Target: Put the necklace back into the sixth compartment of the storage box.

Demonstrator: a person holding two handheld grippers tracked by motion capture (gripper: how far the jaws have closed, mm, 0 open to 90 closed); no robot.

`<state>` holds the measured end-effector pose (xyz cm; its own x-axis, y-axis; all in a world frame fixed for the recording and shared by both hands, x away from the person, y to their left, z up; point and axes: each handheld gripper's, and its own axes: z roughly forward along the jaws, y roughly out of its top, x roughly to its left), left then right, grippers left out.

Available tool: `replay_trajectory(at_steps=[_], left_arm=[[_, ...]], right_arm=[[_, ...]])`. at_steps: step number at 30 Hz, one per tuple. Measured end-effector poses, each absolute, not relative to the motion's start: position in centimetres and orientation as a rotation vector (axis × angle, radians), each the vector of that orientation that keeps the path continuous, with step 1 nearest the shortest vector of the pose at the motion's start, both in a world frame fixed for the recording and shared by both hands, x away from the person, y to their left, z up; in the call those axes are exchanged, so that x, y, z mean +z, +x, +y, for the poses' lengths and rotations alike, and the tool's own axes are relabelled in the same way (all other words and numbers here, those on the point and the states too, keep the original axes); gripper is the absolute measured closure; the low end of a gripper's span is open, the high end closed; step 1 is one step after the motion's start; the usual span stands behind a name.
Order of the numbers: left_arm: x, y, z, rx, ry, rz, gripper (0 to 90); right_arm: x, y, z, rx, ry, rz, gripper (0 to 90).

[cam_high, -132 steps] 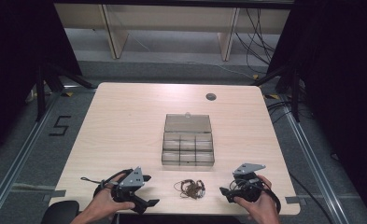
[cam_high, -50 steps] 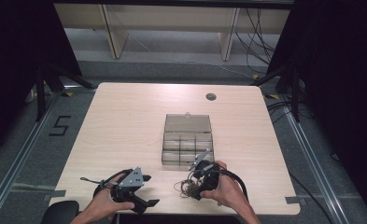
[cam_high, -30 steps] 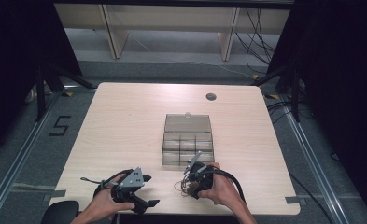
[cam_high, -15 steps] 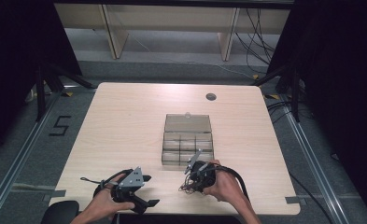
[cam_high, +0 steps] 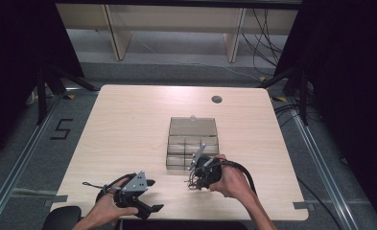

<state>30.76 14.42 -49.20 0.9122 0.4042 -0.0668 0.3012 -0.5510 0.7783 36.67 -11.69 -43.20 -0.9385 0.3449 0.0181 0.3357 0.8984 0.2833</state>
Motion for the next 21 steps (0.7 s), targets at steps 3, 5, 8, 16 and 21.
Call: replay_trajectory(at_steps=[3, 5, 8, 16, 21], left_arm=[[-49.2, 30.8, 14.4, 0.150, 2.193, 0.501, 15.1], [-49.2, 30.8, 14.4, 0.150, 2.195, 0.500, 15.1], [-49.2, 30.8, 14.5, 0.154, 2.204, 0.496, 15.1], [-49.2, 30.7, 14.4, 0.146, 2.195, 0.525, 15.1], [-49.2, 30.7, 14.5, 0.146, 2.195, 0.525, 15.1]], right_arm=[[-42.5, 36.9, -11.9, 0.429, 0.535, 3.022, 84.3], [-42.2, 36.9, -11.9, 0.427, 0.551, 3.016, 84.3], [-41.4, 37.3, -12.3, 0.434, 0.552, 3.007, 84.3], [-39.5, 37.9, -12.9, 0.405, 0.568, 2.987, 84.2], [-38.5, 38.8, -13.0, 0.390, 0.570, 2.976, 84.2]])
